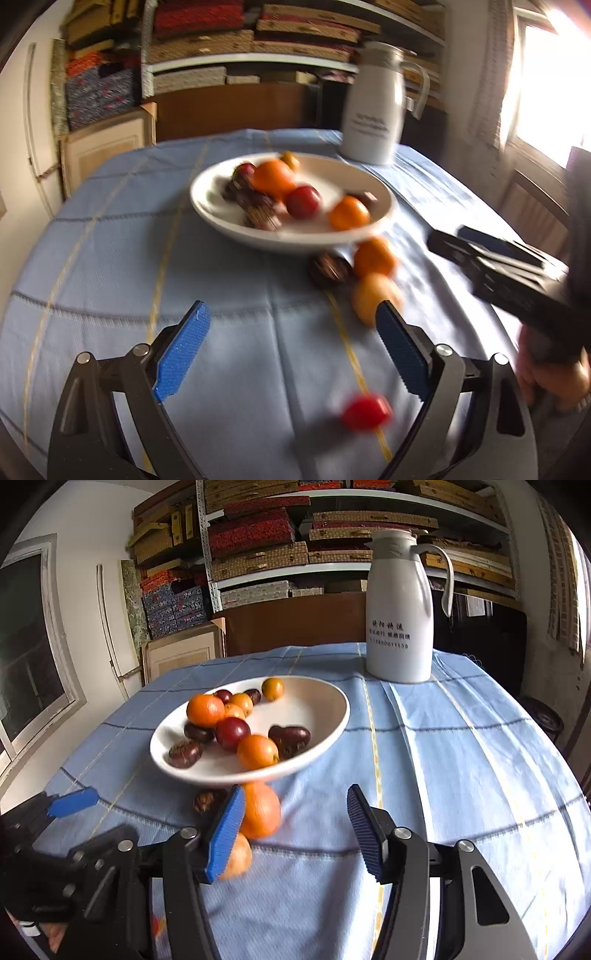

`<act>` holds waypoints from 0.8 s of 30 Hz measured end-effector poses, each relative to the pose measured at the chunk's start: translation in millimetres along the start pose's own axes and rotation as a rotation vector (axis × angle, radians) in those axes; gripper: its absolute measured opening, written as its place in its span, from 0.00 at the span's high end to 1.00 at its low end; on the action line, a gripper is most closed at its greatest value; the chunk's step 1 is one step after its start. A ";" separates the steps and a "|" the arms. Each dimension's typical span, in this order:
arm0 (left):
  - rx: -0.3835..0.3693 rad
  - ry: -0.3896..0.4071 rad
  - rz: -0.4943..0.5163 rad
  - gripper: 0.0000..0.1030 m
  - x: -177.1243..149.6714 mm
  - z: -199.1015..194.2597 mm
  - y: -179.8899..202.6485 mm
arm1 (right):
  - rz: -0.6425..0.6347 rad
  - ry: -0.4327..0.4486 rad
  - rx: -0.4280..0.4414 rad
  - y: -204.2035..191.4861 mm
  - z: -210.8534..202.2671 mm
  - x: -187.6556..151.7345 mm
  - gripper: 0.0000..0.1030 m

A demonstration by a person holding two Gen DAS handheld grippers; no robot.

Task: Organize fruits
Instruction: 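Grasp a red tomato with the left tool while the right tool grasps a pale yellow fruit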

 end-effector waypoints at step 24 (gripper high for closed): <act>-0.031 -0.214 0.078 0.69 -53.1 9.4 23.2 | -0.039 -0.124 0.134 -24.7 21.9 -13.8 0.39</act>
Point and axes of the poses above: each gripper's, at about its wrist camera, not at the fingertips, and z roughly the way its jaws point, y to its right, x to its top, the point moved 4 cm from there along z, roughly the way its jaws point, and after that the axes turned 15 degrees about -z, right-handed, at the moved point
